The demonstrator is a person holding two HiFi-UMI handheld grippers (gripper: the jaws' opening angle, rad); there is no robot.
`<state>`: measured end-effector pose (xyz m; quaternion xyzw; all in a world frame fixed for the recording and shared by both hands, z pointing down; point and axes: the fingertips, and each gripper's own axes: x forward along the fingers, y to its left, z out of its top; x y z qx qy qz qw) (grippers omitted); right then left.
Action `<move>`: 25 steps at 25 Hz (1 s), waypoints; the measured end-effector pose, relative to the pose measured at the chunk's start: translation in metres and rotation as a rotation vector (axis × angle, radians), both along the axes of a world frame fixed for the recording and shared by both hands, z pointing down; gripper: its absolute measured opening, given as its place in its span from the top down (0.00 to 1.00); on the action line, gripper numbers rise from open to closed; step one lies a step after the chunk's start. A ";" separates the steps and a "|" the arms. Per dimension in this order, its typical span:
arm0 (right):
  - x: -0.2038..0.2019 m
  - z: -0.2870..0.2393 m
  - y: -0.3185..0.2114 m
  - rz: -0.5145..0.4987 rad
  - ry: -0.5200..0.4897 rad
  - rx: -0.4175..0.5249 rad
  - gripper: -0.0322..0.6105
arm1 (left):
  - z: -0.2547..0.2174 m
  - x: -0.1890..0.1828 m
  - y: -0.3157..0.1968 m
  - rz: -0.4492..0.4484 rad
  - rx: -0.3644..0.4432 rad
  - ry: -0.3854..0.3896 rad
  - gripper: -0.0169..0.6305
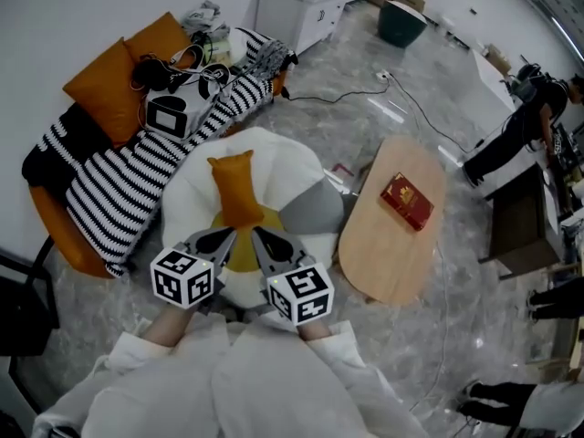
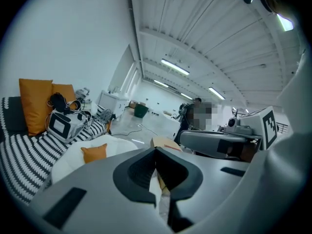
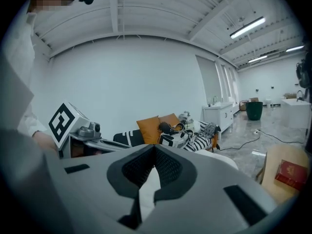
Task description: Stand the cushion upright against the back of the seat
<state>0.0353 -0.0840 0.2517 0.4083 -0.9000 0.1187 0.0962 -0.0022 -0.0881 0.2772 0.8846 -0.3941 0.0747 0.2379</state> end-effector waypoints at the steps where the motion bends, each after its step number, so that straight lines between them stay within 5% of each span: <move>1: 0.001 0.001 0.000 0.004 -0.002 -0.002 0.93 | 0.001 0.001 0.001 0.004 -0.002 0.003 0.96; 25: 0.003 0.021 0.014 0.024 0.046 -0.057 0.93 | 0.009 0.018 0.013 0.086 -0.019 -0.026 0.96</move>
